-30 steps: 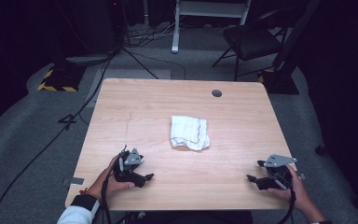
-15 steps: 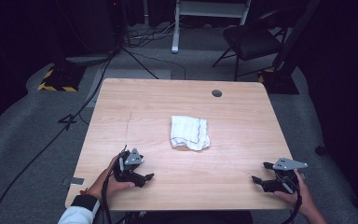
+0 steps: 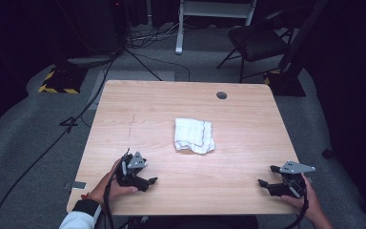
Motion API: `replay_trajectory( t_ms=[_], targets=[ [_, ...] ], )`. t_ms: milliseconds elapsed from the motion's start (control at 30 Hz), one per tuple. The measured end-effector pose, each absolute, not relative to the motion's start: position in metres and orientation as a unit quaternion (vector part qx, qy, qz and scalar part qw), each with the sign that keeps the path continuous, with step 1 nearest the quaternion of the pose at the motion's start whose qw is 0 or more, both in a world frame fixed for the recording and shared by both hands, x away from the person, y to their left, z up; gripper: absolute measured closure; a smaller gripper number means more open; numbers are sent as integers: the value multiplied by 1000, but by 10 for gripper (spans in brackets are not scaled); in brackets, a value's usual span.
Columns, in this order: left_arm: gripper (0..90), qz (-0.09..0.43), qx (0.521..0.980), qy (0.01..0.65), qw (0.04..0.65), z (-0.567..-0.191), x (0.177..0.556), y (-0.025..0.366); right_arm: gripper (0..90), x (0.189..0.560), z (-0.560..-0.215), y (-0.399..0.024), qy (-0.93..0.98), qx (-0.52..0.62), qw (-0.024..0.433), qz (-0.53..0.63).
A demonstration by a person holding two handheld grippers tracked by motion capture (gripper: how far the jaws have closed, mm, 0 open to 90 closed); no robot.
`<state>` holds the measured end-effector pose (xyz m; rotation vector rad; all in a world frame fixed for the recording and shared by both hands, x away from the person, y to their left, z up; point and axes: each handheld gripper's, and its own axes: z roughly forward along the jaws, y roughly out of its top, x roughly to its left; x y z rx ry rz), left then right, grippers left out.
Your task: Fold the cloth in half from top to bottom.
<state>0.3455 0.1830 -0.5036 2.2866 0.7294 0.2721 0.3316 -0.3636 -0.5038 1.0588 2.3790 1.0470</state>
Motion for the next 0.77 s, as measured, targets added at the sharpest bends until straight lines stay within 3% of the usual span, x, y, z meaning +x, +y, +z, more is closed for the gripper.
replay_trajectory(
  t_ms=[767],
  targets=[
    [153, 104, 885, 282, 356, -504, 346, 183, 181, 331, -504, -365, 834, 376, 169, 367]
  ],
)
